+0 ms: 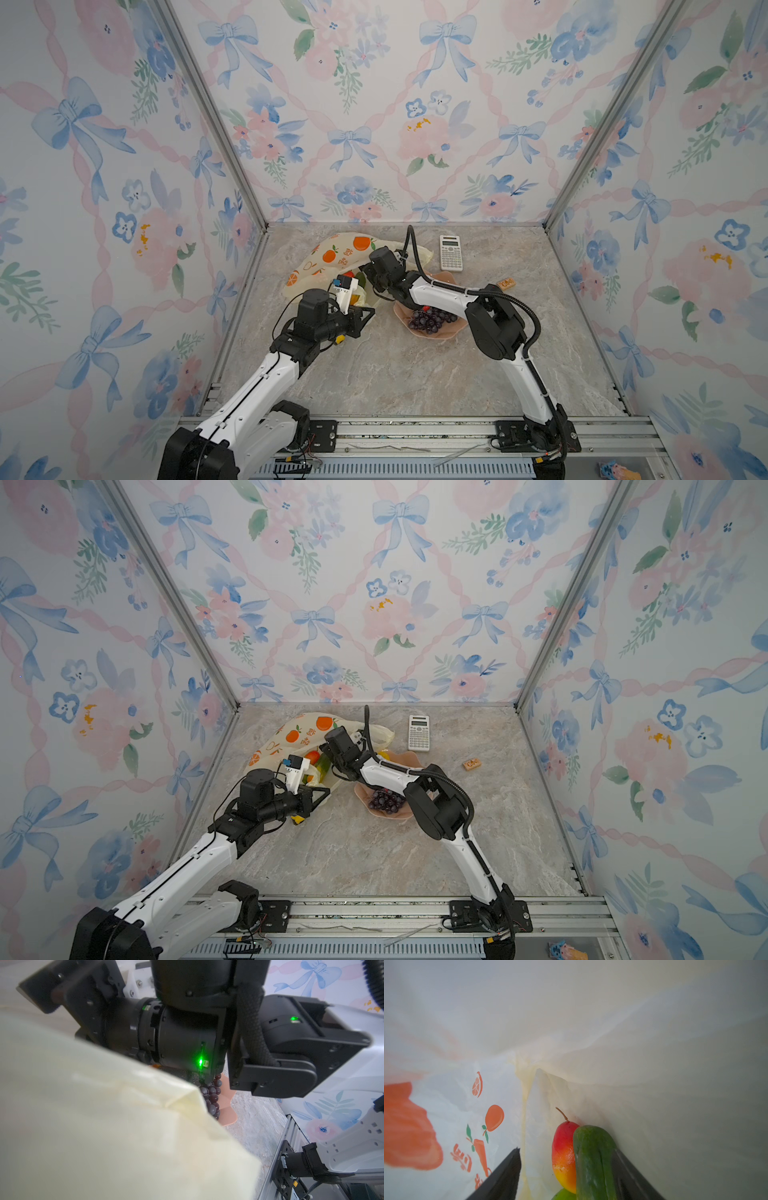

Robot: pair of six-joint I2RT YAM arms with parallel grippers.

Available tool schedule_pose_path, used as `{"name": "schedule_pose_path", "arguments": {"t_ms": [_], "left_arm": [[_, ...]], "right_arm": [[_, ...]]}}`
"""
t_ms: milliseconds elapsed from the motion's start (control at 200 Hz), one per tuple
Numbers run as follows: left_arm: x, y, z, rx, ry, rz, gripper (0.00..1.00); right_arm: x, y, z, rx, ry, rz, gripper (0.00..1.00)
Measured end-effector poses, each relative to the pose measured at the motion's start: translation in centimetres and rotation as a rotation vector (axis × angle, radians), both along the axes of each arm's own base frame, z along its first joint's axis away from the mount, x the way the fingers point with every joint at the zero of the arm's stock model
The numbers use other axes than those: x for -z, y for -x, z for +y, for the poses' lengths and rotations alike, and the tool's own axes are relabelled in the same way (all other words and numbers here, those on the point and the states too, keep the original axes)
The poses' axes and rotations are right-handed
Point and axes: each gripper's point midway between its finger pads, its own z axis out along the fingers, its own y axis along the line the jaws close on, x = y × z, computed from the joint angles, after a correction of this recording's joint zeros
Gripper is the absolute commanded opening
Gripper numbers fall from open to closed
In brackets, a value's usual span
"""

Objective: Place the fruits into the plastic bag
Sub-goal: 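Open the right gripper inside the bag to drop the fruit, then withdraw the right gripper from the bag and lower it over the bowl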

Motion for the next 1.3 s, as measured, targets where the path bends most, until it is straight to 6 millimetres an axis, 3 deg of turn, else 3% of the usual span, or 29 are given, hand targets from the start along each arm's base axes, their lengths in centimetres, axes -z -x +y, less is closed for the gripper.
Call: {"name": "schedule_pose_path", "arguments": {"t_ms": [295,575,745,1130,1300], "left_arm": [[0.0,0.0,0.0,0.000,0.000,0.000,0.00],[0.0,0.0,0.0,-0.003,-0.002,-0.001,0.00],[0.0,0.0,0.0,-0.003,-0.002,-0.001,0.00],[0.1,-0.2,0.2,-0.014,-0.008,-0.003,0.00],[0.1,-0.1,0.1,-0.011,-0.011,-0.005,0.00]], "right_arm": [[-1.1,0.4,0.4,-0.061,0.018,-0.023,0.71],[-7.4,1.4,0.1,-0.124,-0.016,-0.094,0.71],[-10.5,2.9,-2.0,-0.156,-0.004,-0.111,0.71],[-14.5,7.8,-7.4,-0.303,0.138,-0.105,0.77],[-15.0,7.7,-9.6,-0.358,0.131,-0.090,0.78]]}}
